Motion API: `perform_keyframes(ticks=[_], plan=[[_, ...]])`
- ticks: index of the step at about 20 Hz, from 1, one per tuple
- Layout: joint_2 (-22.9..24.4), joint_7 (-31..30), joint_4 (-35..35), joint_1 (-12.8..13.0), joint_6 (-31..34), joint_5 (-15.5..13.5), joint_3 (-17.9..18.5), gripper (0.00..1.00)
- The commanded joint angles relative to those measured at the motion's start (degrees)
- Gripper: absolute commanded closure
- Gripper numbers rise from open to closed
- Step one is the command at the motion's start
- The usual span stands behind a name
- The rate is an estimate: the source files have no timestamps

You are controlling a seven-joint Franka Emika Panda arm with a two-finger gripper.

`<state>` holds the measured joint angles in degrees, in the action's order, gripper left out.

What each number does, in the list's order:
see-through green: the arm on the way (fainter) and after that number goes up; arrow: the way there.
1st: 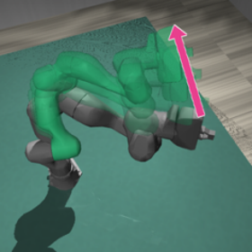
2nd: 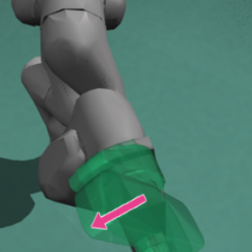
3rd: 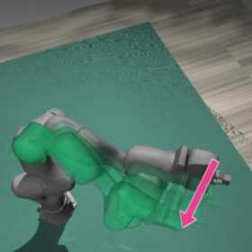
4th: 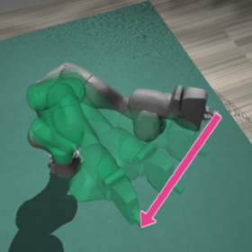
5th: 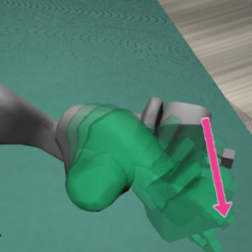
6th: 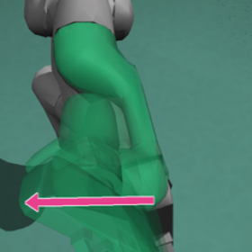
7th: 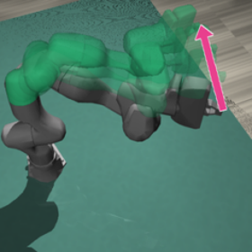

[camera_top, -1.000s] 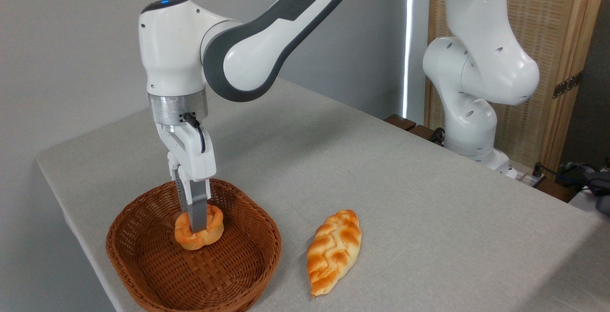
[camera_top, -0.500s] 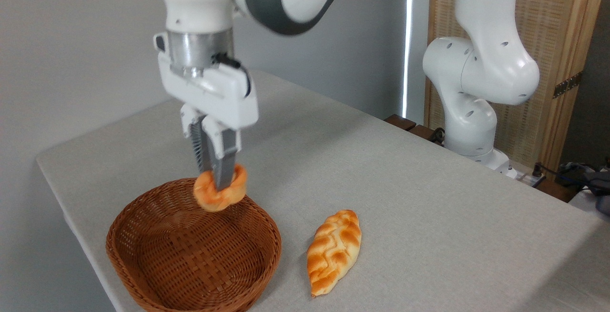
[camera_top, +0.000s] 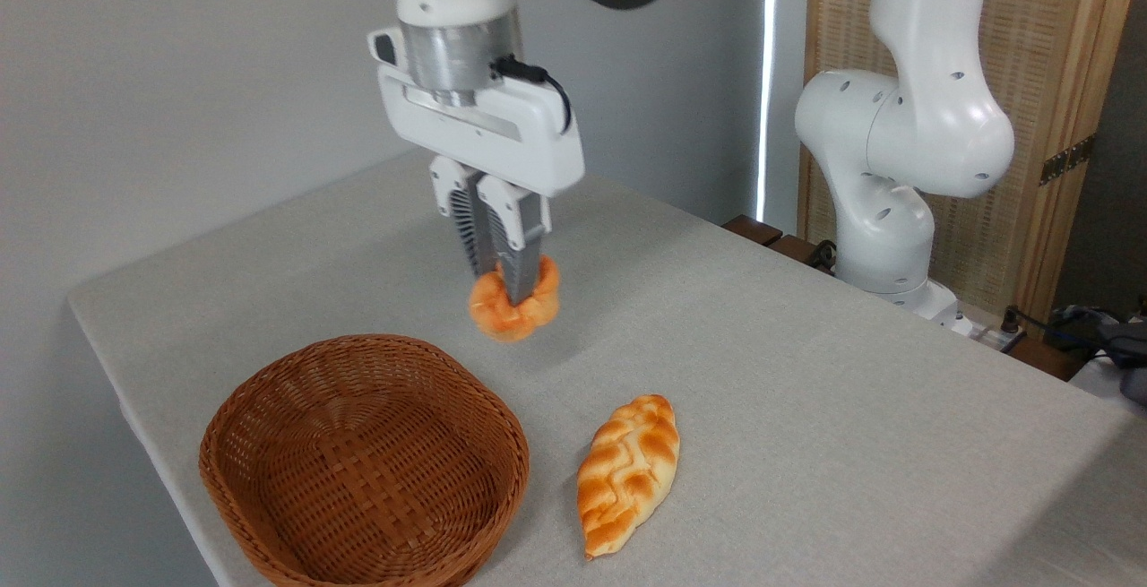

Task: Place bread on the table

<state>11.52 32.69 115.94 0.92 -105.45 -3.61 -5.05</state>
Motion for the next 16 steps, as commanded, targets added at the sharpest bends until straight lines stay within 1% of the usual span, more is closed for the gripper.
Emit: perform_keyframes(ticks=[1, 2, 3, 5, 7, 8, 9, 11, 16], plan=[[4.4, 3.2, 7.9, 2.1, -1.2, -1.8, 0.7, 0.7], [4.4, 3.2, 9.3, 2.8, -2.7, -1.8, 0.7, 0.7], [4.4, 3.1, 10.8, 3.7, -4.4, -1.8, 0.7, 0.67], [4.2, 3.1, 12.6, 4.4, -7.4, -1.8, 0.7, 0.63], [3.7, 3.1, 13.5, 4.6, -10.1, -1.8, 0.7, 0.14], [3.3, 3.1, 13.9, 4.6, -11.6, -1.8, 0.7, 0.04], [2.5, 3.1, 14.1, 4.6, -13.3, -1.8, 0.7, 0.0], [1.3, 3.2, 14.1, 4.6, -14.9, -1.7, 0.6, 0.0], [1.0, 3.2, 14.1, 4.7, -15.0, -1.0, 0.1, 0.0]])
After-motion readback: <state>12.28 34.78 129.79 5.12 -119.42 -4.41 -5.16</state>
